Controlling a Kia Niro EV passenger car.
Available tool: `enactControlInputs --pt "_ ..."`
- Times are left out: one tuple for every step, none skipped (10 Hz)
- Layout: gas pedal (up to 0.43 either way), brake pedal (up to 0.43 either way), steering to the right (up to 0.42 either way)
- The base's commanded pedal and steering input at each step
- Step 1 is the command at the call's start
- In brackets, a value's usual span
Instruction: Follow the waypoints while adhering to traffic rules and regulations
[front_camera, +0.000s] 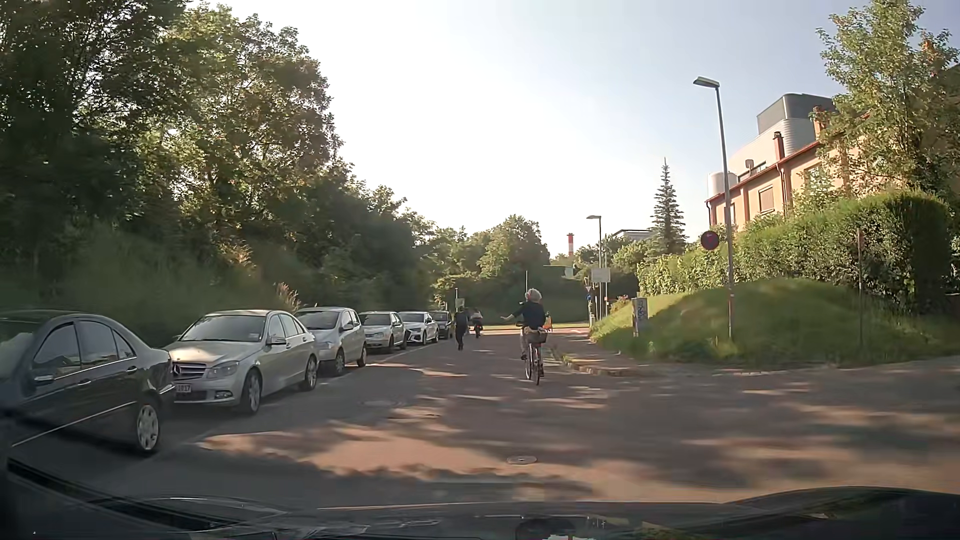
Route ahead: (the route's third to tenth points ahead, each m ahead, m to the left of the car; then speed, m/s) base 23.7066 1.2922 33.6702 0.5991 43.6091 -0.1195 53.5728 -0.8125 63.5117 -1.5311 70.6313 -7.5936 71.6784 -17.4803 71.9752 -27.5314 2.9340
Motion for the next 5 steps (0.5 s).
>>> enactControlInputs --pt "0.000 0.000 0.018" --pt "0.000 0.000 0.009" --pt "0.020 0.000 0.002" --pt "0.020 0.000 0.001" --pt "0.028 0.000 0.001"
